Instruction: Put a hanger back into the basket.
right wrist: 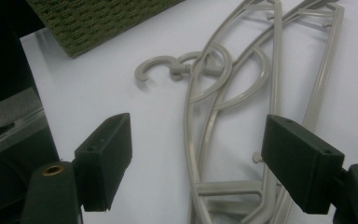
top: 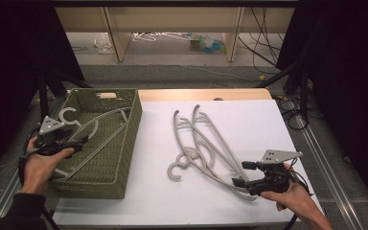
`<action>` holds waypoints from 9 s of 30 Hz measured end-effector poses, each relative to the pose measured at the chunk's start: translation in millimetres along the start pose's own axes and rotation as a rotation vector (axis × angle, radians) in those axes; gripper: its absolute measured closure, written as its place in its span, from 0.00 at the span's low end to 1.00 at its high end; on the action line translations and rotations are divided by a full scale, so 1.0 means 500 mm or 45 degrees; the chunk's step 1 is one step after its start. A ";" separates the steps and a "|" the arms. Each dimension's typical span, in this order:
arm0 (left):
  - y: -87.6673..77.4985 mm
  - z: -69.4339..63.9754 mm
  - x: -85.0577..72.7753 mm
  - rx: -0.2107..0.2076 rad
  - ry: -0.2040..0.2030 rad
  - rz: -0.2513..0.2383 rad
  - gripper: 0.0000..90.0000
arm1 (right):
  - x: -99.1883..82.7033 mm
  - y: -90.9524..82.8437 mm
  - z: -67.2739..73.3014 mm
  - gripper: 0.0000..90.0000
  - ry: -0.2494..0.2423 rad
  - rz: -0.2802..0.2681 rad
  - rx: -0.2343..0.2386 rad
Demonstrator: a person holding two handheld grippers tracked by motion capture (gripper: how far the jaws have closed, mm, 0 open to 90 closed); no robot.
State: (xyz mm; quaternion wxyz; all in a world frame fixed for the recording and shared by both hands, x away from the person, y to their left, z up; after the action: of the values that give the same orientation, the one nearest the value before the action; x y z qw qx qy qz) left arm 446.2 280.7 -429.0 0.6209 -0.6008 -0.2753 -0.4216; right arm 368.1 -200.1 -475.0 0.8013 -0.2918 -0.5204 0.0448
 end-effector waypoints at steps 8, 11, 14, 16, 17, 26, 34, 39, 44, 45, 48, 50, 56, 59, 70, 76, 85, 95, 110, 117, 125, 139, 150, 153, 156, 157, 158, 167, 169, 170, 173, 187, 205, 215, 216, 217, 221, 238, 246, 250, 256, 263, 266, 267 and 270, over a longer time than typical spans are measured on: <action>-0.051 -0.118 0.030 -0.136 0.043 -0.116 0.26 | 0.004 0.000 0.006 0.27 0.009 -0.020 -0.008; -0.070 -0.155 0.036 -0.179 0.050 -0.153 0.25 | 0.004 0.001 0.007 0.26 0.011 -0.026 -0.007; -0.088 -0.198 0.035 -0.215 0.054 -0.182 0.25 | 0.005 0.004 0.006 0.26 0.003 -0.035 -0.017; -0.096 -0.226 0.031 -0.251 0.063 -0.193 0.25 | 0.003 0.004 0.008 0.26 -0.003 -0.025 -0.007; -0.099 -0.236 0.028 -0.265 0.076 -0.194 0.25 | 0.002 0.004 0.010 0.26 0.008 -0.020 -0.001; -0.133 -0.360 -0.005 -0.390 0.145 -0.218 0.24 | 0.003 0.007 0.012 0.26 0.005 -0.022 -0.006; -0.116 -0.415 -0.061 -0.457 0.189 -0.234 0.23 | 0.003 0.013 0.010 0.26 0.000 -0.022 -0.017; -0.106 -0.417 -0.089 -0.458 0.205 -0.233 0.23 | 0.001 0.022 0.007 0.26 -0.021 -0.016 -0.057; -0.100 -0.425 -0.107 -0.472 0.213 -0.223 0.22 | -0.005 0.043 0.012 0.27 -0.028 0.021 -0.061; -0.099 -0.428 -0.108 -0.478 0.218 -0.226 0.22 | -0.008 0.050 0.013 0.27 -0.026 0.036 -0.056; -0.097 -0.433 -0.111 -0.484 0.223 -0.221 0.21 | -0.013 0.073 0.010 0.27 -0.058 0.077 -0.051; -0.097 -0.434 -0.113 -0.481 0.230 -0.217 0.21 | -0.018 0.089 0.006 0.28 -0.065 0.119 -0.056; -0.096 -0.431 -0.110 -0.487 0.233 -0.233 0.21 | -0.026 0.119 -0.003 0.28 -0.050 0.193 -0.063; -0.097 -0.430 -0.108 -0.482 0.226 -0.234 0.21 | -0.026 0.134 -0.009 0.29 -0.061 0.226 -0.067; -0.097 -0.421 -0.100 -0.487 0.207 -0.260 0.21 | -0.036 0.160 -0.016 0.38 -0.081 0.283 -0.059; -0.097 -0.422 -0.101 -0.494 0.207 -0.258 0.21 | -0.040 0.171 -0.012 0.47 -0.105 0.344 -0.036; -0.098 -0.422 -0.103 -0.496 0.224 -0.252 0.21 | -0.047 0.221 -0.007 0.59 -0.106 0.463 -0.050; -0.094 -0.424 -0.107 -0.498 0.246 -0.242 0.21 | -0.051 0.226 -0.026 0.82 -0.063 0.509 -0.117; -0.090 -0.422 -0.109 -0.498 0.255 -0.245 0.23 | -0.048 0.221 -0.029 0.90 -0.038 0.531 -0.146; -0.080 -0.414 -0.117 -0.465 0.304 -0.235 0.24 | -0.025 0.195 -0.013 0.91 -0.095 0.489 -0.090; -0.071 -0.413 -0.120 -0.441 0.353 -0.235 0.26 | -0.008 0.145 0.019 0.90 -0.120 0.456 0.020; -0.038 -0.445 -0.109 -0.473 0.427 -0.258 0.26 | 0.004 0.075 0.046 0.91 -0.071 0.363 0.175; -0.009 -0.472 -0.073 -0.485 0.467 -0.308 0.26 | 0.019 0.052 0.077 0.91 -0.104 0.319 0.263; -0.008 -0.476 -0.076 -0.488 0.489 -0.310 0.26 | 0.018 0.049 0.079 0.91 -0.109 0.320 0.272; -0.005 -0.481 -0.078 -0.497 0.521 -0.314 0.25 | 0.015 0.049 0.083 0.91 -0.109 0.333 0.283; -0.003 -0.483 -0.078 -0.499 0.537 -0.317 0.25 | 0.015 0.050 0.084 0.91 -0.111 0.330 0.281; -0.002 -0.485 -0.078 -0.499 0.547 -0.317 0.25 | 0.015 0.051 0.086 0.91 -0.115 0.335 0.288; 0.004 -0.493 -0.061 -0.504 0.595 -0.365 0.24 | 0.016 0.050 0.092 0.91 -0.124 0.340 0.307; 0.003 -0.497 -0.058 -0.516 0.601 -0.374 0.24 | 0.017 0.050 0.094 0.91 -0.120 0.341 0.310; 0.002 -0.498 -0.057 -0.520 0.607 -0.377 0.24 | 0.017 0.049 0.096 0.91 -0.120 0.341 0.313; 0.002 -0.501 -0.054 -0.533 0.640 -0.394 0.25 | 0.018 0.049 0.099 0.91 -0.130 0.341 0.321; 0.013 -0.556 -0.060 -0.657 0.894 -0.430 0.46 | 0.021 0.044 0.106 0.90 -0.152 0.335 0.337; 0.002 -0.589 -0.050 -0.747 1.298 -0.507 0.81 | 0.025 0.019 0.089 0.89 -0.223 0.311 0.358; -0.014 -0.602 -0.029 -0.734 1.309 -0.499 0.88 | 0.075 -0.013 0.024 0.52 -0.249 0.118 0.084; -0.014 -0.602 -0.031 -0.726 1.301 -0.488 0.88 | 0.082 -0.017 0.017 0.48 -0.236 0.082 0.058; -0.014 -0.602 -0.032 -0.725 1.289 -0.468 0.88 | 0.089 -0.024 0.009 0.46 -0.206 0.047 0.031; -0.012 -0.595 -0.024 -0.684 1.250 -0.421 0.88 | 0.117 -0.055 -0.015 0.42 -0.132 -0.114 -0.040; -0.018 -0.518 0.065 -0.606 0.745 -0.202 0.88 | 0.079 -0.066 -0.012 0.37 -0.032 -0.105 -0.093; -0.049 -0.482 0.107 -0.701 0.507 -0.152 0.88 | 0.043 -0.033 -0.001 0.37 -0.022 -0.055 -0.056; -0.069 -0.466 0.129 -0.741 0.415 -0.150 0.88 | 0.033 -0.023 0.005 0.37 -0.021 -0.033 -0.050; -0.100 -0.425 0.172 -0.782 0.306 -0.124 0.88 | 0.026 -0.019 0.009 0.37 -0.011 -0.018 -0.044; -0.147 -0.375 0.228 -0.760 0.287 -0.150 0.88 | 0.023 -0.014 0.009 0.36 -0.014 -0.019 -0.036; -0.162 -0.341 0.250 -0.713 0.308 -0.164 0.88 | 0.020 -0.010 0.012 0.34 -0.002 -0.015 -0.029; -0.165 -0.328 0.257 -0.698 0.307 -0.173 0.88 | 0.019 -0.009 0.010 0.34 -0.013 -0.012 -0.032; -0.167 -0.280 0.269 -0.632 0.298 -0.176 0.88 | 0.017 -0.007 0.015 0.33 -0.008 -0.003 -0.015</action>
State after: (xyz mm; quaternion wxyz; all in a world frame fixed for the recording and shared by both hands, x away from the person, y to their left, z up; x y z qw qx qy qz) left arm 418.0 124.3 -289.7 0.4522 -0.6615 -0.1306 -0.5838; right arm 364.7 -196.6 -464.1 0.7979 -0.2958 -0.5236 0.0415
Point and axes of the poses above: each handheld gripper's, and its own axes: y roughly forward along the jaws, x roughly out of its top, z roughly to its left, the point moved 10 cm from there along y, roughly forward along the jaws, and after that the axes turned 12 degrees about x, right-handed, at the moved point
